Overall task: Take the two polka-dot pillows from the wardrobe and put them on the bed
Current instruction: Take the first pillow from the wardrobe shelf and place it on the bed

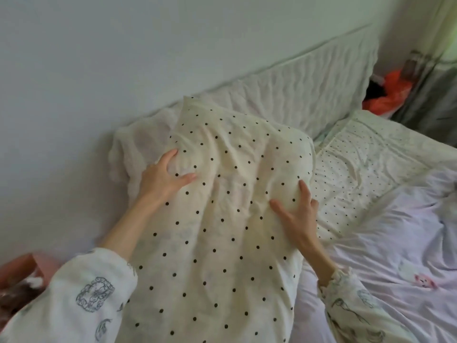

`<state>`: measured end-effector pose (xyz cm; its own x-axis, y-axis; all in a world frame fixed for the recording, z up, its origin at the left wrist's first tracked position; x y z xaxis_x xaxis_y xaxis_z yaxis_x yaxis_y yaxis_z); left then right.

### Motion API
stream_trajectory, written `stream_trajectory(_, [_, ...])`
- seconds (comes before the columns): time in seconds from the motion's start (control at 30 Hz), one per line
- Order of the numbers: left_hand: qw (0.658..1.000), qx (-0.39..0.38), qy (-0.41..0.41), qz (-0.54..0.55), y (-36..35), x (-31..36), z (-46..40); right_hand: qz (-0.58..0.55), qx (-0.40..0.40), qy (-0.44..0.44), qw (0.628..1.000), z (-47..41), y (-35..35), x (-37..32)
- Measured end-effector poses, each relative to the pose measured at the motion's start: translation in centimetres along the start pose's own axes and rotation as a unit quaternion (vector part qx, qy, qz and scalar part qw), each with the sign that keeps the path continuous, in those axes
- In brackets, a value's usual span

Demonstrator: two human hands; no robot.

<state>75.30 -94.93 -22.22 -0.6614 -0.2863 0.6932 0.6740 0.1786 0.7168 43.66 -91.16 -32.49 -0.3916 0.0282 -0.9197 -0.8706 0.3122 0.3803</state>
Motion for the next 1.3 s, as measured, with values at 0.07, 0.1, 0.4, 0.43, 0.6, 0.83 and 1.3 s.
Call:
stream_trajectory(0.07, [0.999, -0.034, -0.007, -0.018, -3.0, 0.8, -3.1, 0.006, 0.015, -0.03, 0.999, -1.9, -0.4, 2.3])
stream_trajectory(0.1, [0.998, -0.052, -0.006, -0.021, -4.6, 1.0, -4.6, 0.008, 0.019, -0.044, 0.999, -2.7, -0.7, 3.4])
stream_trajectory(0.4, [0.984, -0.163, -0.015, -0.072, -16.8, 1.2, -14.8, 0.029, 0.054, -0.151, 0.987, -7.7, -2.7, 11.7])
stream_trajectory(0.43, [0.981, -0.177, -0.016, -0.075, -18.3, 1.0, -16.0, 0.032, 0.058, -0.164, 0.984, -8.1, -3.1, 12.7])
stream_trajectory(0.6, [0.963, -0.253, -0.028, -0.086, -25.8, -1.2, -21.0, 0.06, 0.071, -0.24, 0.966, -9.0, -5.6, 17.4])
stream_trajectory(0.83, [0.94, -0.294, -0.051, -0.164, -33.1, -3.7, -26.4, 0.086, 0.125, -0.304, 0.941, -9.6, -9.1, 21.6])
stream_trajectory(1.3, [0.899, -0.416, -0.011, -0.14, -43.7, -8.0, -30.7, 0.116, 0.149, -0.339, 0.922, -11.0, -11.0, 29.7])
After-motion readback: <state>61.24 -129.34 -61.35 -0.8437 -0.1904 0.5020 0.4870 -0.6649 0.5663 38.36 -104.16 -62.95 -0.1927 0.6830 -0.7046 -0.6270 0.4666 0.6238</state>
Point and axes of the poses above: each hand's wrist, its own z-axis away from the middle knuckle, its own y-axis out of the back of the hand, x = y × z, the point moved 5 cm from there along -z, towards the middle knuckle, and after that the axes turned 9 degrees about y, right-handed, at the moved point
